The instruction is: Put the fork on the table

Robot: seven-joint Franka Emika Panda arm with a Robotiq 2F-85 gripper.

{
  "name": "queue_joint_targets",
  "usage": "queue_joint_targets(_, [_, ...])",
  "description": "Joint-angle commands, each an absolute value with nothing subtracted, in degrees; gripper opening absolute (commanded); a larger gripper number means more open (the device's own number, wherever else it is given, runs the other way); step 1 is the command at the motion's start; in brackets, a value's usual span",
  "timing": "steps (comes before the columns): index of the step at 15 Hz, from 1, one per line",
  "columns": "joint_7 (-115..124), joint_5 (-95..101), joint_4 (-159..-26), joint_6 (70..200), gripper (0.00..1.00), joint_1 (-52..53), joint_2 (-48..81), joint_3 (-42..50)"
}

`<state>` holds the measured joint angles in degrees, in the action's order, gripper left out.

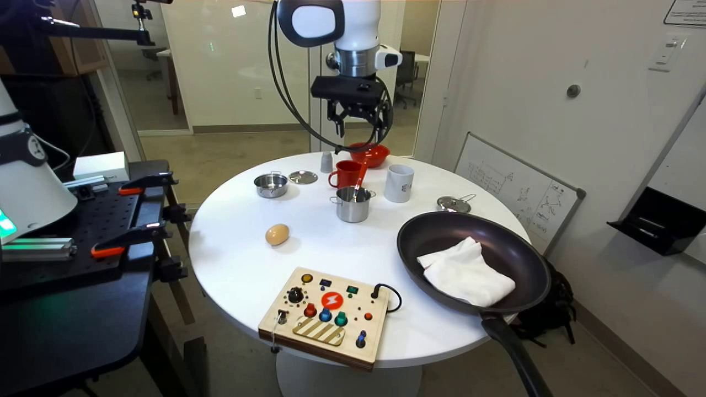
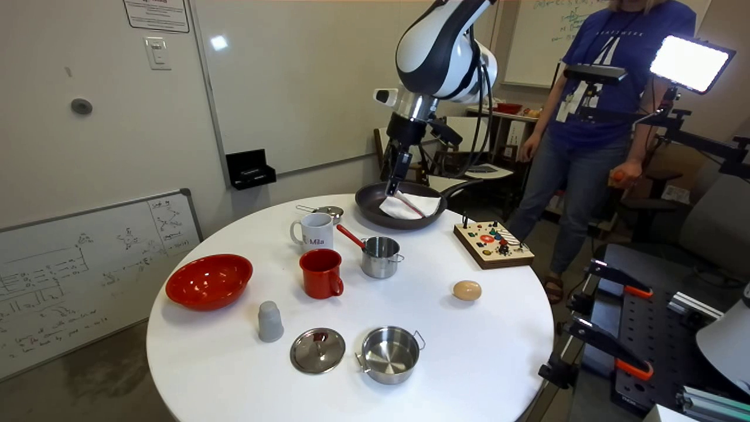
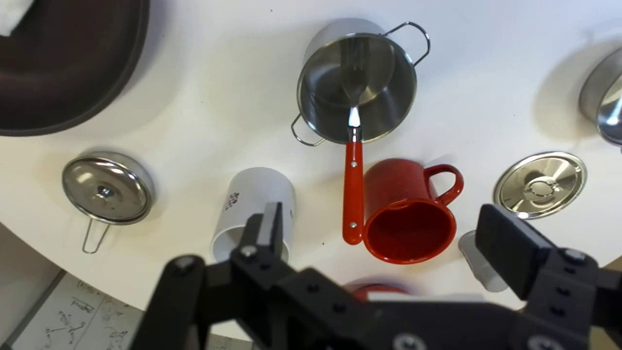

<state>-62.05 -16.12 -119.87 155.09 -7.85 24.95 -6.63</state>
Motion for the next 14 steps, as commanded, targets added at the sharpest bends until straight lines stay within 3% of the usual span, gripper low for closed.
queue_joint_targets(1, [-61.0,-13.2,-119.6,155.1,1.00,-9.0,25.7,-8.3])
queue_joint_targets(14, [-60.6,-8.6,-116.4,154.5,1.00,-7.4,31.5,-9.2])
